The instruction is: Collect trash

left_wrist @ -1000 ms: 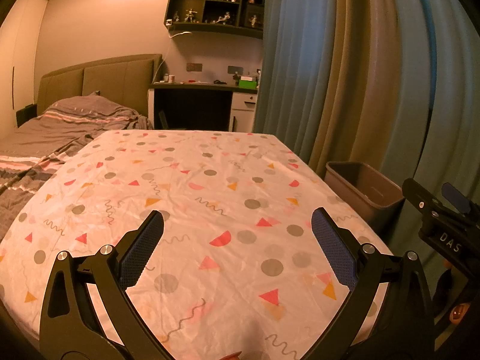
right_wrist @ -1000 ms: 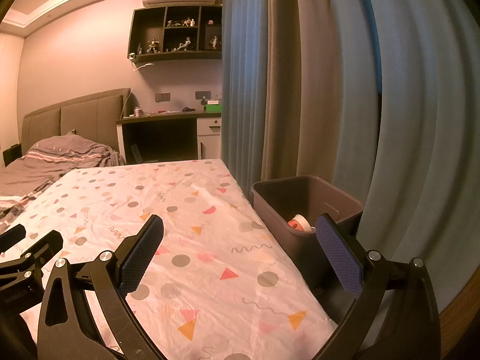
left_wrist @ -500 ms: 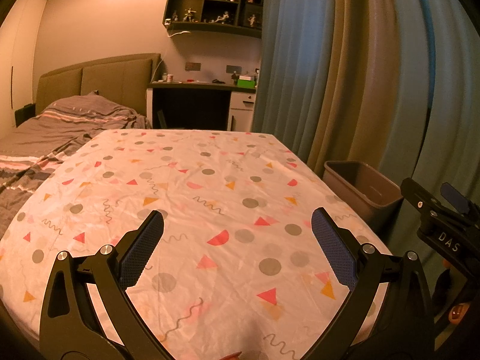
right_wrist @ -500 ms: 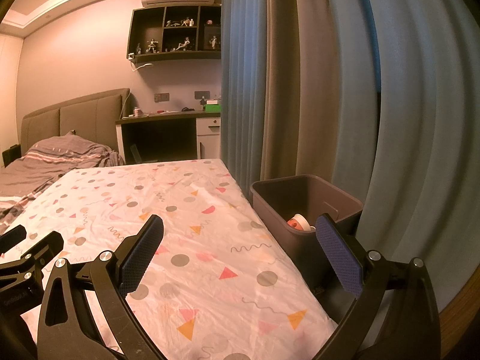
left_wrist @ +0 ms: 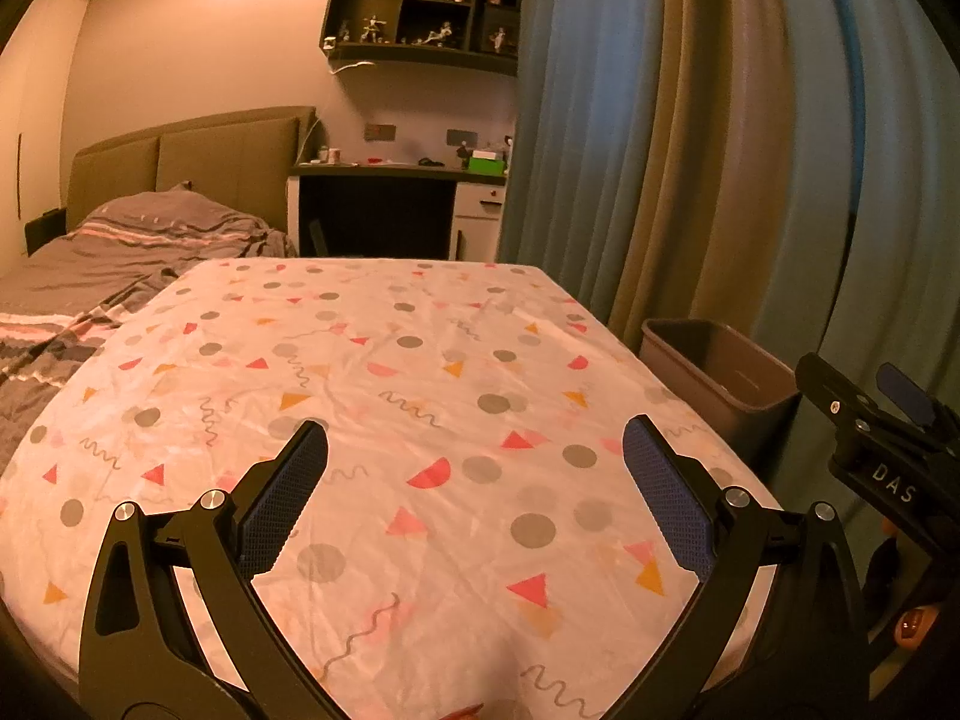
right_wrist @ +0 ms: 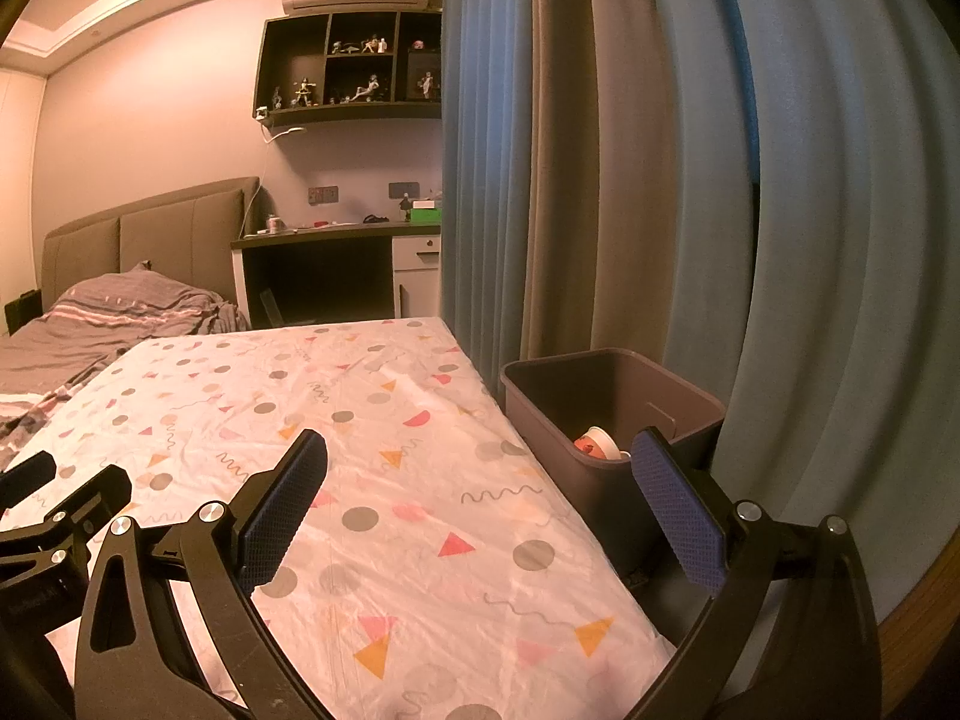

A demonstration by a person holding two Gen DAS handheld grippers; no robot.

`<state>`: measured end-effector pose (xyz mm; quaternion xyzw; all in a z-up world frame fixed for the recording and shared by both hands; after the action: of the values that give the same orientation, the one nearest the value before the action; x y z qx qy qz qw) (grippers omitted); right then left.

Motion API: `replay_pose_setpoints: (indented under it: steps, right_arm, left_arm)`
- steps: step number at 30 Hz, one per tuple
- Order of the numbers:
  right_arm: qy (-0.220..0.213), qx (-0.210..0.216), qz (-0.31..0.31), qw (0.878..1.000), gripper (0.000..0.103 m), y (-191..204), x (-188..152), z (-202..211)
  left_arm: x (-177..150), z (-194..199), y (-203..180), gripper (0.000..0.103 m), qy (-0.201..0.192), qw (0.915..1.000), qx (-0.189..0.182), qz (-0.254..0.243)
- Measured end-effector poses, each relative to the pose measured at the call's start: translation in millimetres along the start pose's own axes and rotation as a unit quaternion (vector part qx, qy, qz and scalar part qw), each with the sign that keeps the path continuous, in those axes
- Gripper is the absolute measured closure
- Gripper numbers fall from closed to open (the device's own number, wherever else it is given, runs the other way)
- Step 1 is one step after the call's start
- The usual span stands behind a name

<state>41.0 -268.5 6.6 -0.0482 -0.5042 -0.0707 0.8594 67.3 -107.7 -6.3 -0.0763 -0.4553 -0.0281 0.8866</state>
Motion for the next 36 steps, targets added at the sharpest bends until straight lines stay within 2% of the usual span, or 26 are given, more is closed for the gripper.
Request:
replay_pose_setpoints:
  steps: [36]
  right_arm:
    - [0.000,0.001,-0.002,1.000,0.006,-2.6,-0.6,-0.2]
  left_arm:
    - [-0.4,0.3,-3.9,0.006,-0.001,1.0000,0.000,-0.001]
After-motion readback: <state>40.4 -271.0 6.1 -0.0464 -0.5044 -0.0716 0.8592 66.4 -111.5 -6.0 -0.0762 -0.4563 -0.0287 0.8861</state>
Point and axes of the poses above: each gripper's, at about its wrist camera, not at the fingertips, and z roughly against the way its jaws point, y to its left, x to its top, the point moved 4 cm from there along -z, roughly the way its jaws point, and after that the axes turned 10 degrees about y, right-handed, at the moved point
